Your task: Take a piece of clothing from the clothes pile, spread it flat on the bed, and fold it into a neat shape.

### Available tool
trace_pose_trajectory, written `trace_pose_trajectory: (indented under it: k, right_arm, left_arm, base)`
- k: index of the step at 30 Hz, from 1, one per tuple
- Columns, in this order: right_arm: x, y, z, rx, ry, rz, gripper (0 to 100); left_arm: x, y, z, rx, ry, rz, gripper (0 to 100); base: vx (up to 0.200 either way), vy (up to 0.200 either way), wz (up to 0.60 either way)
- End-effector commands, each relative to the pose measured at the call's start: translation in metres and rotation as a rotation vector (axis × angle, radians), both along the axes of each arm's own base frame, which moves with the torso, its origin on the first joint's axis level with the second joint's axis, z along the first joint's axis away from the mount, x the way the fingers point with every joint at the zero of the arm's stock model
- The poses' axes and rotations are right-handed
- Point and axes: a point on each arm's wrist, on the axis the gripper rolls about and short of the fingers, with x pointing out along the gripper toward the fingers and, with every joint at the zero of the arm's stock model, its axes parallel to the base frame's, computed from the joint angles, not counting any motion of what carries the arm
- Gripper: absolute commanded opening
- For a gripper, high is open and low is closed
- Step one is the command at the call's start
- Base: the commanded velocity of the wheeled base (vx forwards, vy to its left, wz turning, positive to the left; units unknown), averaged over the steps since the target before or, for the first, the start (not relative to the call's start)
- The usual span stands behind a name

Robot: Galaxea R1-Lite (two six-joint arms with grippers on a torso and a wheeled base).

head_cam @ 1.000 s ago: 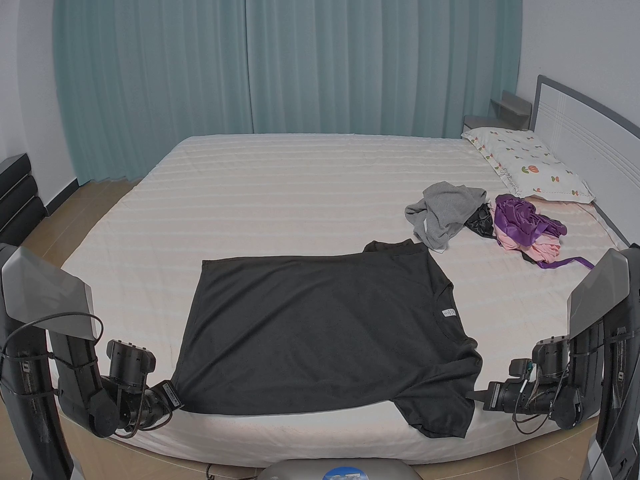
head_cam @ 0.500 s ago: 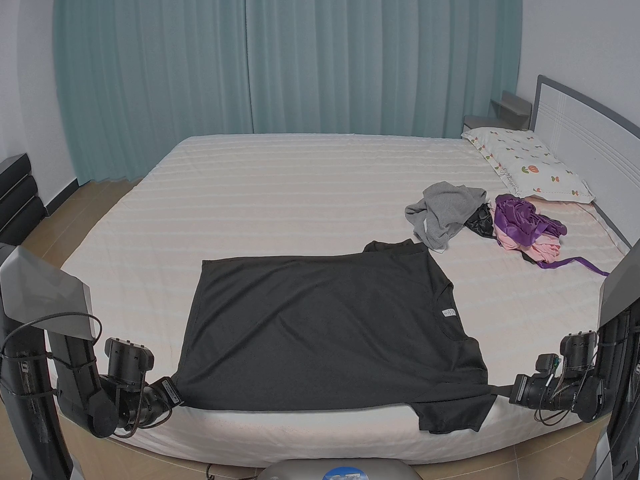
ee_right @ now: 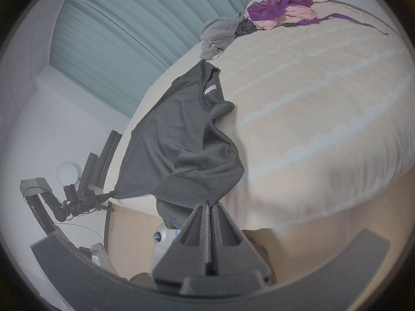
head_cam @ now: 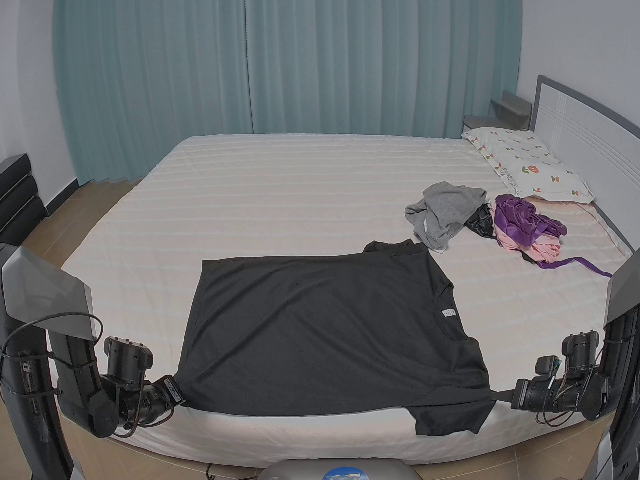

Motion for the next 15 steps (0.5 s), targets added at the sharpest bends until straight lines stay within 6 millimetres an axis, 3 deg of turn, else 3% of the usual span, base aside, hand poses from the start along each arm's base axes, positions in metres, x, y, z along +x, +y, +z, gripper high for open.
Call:
trace_pose_trajectory:
  k: [1,7,12,15]
  right_arm:
    - [-0.004,0.002,0.000,0.006,0.019,0.007,0]
    - [-0.004,0.002,0.000,0.013,0.019,0.008,0]
    - [-0.004,0.002,0.000,0.020,0.019,0.009,0]
    - [-0.004,0.002,0.000,0.026,0.019,0.014,0]
  left_arm:
    - [0.002,0.000,-0.001,0.000,-0.005,-0.004,100]
    - [0.003,0.007,0.001,-0.051,-0.029,-0.040,100]
    - [0.004,0.027,0.001,-0.106,-0.074,-0.193,100]
    - [0.001,0.028,-0.005,-0.083,-0.058,-0.261,100]
  base:
    - [0.000,0.000,0.00]
    - [0.000,0.000,0.00]
    - [0.000,0.000,0.00]
    - [0.000,0.000,0.00]
